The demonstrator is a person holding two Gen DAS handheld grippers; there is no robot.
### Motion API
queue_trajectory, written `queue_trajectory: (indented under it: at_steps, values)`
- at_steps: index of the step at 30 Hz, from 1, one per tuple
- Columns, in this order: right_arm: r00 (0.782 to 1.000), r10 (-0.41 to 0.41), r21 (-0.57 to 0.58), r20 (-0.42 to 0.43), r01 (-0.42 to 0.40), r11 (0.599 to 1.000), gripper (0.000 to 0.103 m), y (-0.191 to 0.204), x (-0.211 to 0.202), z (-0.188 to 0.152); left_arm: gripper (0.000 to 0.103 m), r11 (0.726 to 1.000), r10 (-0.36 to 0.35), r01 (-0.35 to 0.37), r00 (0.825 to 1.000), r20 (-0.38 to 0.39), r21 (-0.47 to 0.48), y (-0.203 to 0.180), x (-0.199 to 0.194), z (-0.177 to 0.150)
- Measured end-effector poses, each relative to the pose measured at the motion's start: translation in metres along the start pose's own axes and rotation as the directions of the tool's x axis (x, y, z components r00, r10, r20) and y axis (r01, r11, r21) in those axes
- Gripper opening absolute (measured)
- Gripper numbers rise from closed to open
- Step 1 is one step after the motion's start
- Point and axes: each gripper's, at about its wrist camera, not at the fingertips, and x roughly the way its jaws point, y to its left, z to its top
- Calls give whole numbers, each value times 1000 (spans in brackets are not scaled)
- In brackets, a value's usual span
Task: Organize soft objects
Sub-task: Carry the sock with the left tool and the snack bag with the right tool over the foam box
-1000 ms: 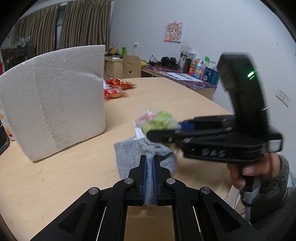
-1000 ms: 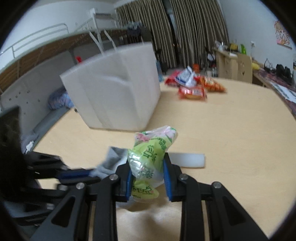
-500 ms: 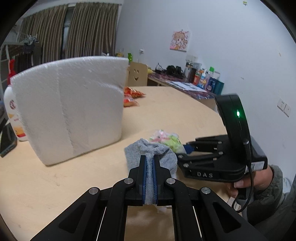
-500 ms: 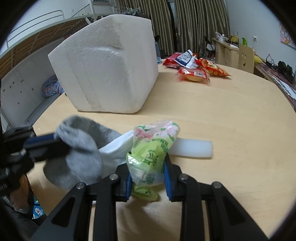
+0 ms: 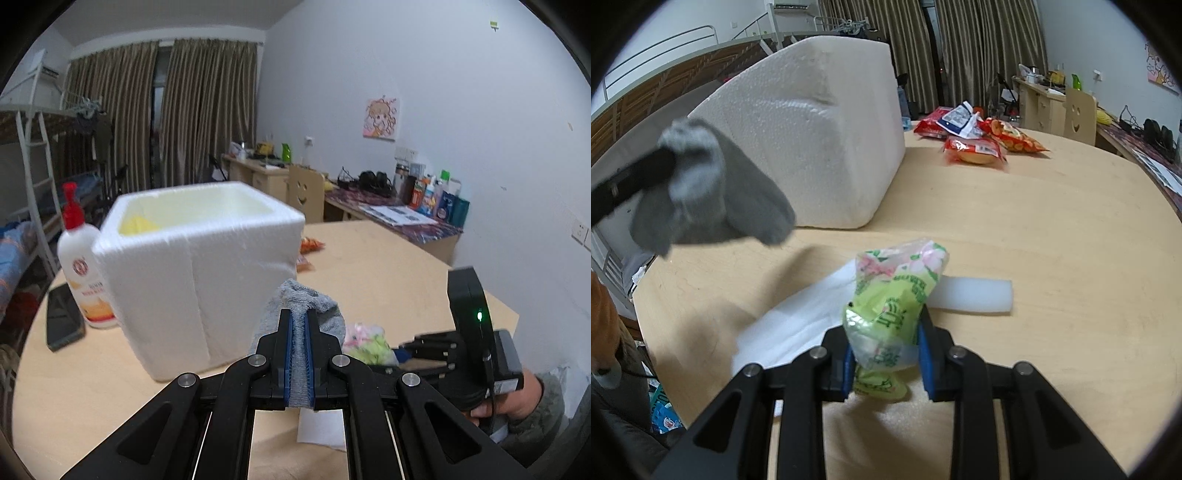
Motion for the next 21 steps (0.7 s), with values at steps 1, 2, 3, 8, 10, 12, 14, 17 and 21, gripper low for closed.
queue_trajectory:
  at_steps: [1,2,3,8,10,12,14,17,21]
  values:
    - [1000,2,1,5,-2,1000,33,0,-1,0,6,1000,6,-6,1000,10,0,1,-3,4]
    - [1000,3,1,11,-3,1000,33,0,-3,1,6,1000,13,-13,1000,18,1,1,-5,7]
    - [1000,4,3,22,-4,1000,33,1,-6,1,6,1000,22,-22,999,28,2,2,-8,9]
    - [997,7,-3,72,-6,1000,33,4,-24,7,6,999,49,-48,997,58,-18,5,-18,18]
    - [996,7,-9,93,-7,1000,33,6,-31,10,6,998,66,-64,996,66,-24,5,-20,20]
    - [993,8,-17,118,-6,1000,33,9,-41,13,6,997,78,-76,994,76,-27,5,-24,22]
    - [991,10,-24,136,-6,1000,33,12,-47,17,6,996,91,-88,992,83,-29,3,-26,23]
    - [983,19,-39,182,-12,999,33,19,-62,23,6,994,108,-105,990,94,-30,2,-32,26]
    - [970,43,-56,240,-30,998,33,26,-80,32,6,991,132,-129,986,106,-36,0,-41,28]
